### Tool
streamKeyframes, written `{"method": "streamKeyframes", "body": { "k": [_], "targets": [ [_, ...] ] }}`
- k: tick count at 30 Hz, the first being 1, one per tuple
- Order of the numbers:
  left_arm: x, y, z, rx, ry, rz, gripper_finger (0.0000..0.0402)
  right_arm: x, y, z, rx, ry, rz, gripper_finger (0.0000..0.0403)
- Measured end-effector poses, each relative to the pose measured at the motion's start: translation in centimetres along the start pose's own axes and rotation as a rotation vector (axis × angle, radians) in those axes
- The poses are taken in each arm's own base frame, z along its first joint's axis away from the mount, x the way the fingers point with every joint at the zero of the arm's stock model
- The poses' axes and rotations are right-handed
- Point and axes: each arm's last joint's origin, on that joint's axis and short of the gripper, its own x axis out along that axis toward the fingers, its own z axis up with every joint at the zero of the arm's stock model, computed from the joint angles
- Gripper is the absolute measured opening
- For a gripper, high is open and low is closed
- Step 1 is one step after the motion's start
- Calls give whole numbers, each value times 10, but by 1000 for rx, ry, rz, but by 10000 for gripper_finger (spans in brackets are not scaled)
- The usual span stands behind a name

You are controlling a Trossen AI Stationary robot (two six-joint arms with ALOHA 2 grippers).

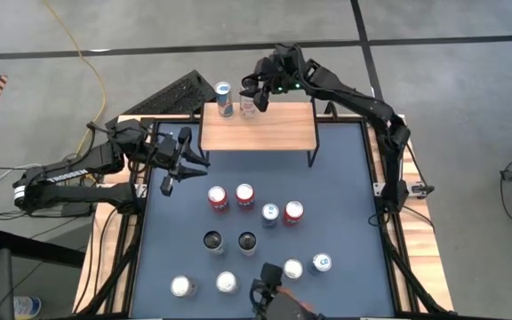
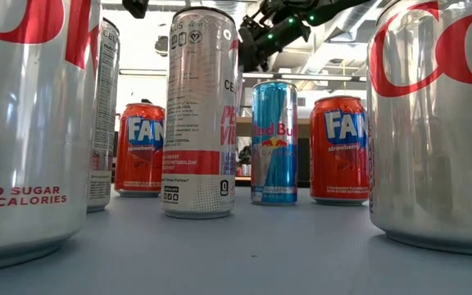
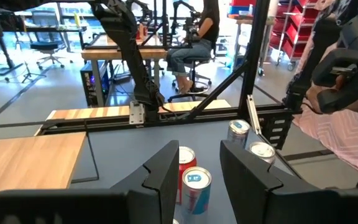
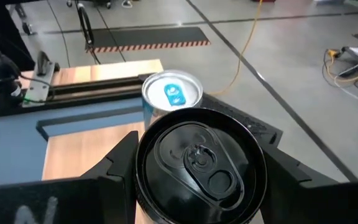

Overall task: Place canned beverage on shelf
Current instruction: Put the top pink soda can on the shelf

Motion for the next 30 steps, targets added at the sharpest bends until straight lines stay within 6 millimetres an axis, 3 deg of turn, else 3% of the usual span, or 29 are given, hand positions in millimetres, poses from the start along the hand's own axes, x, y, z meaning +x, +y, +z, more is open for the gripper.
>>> {"method": "streamKeyframes", "body": {
  "k": [15,30],
  "targets": [
    [0,0,-3,-11,26,1,107,4,-10,-5,27,-7,1,215],
    [0,0,-3,-6,30,2,107,5,-4,-5,-2,3,13,215]
  ]
}}
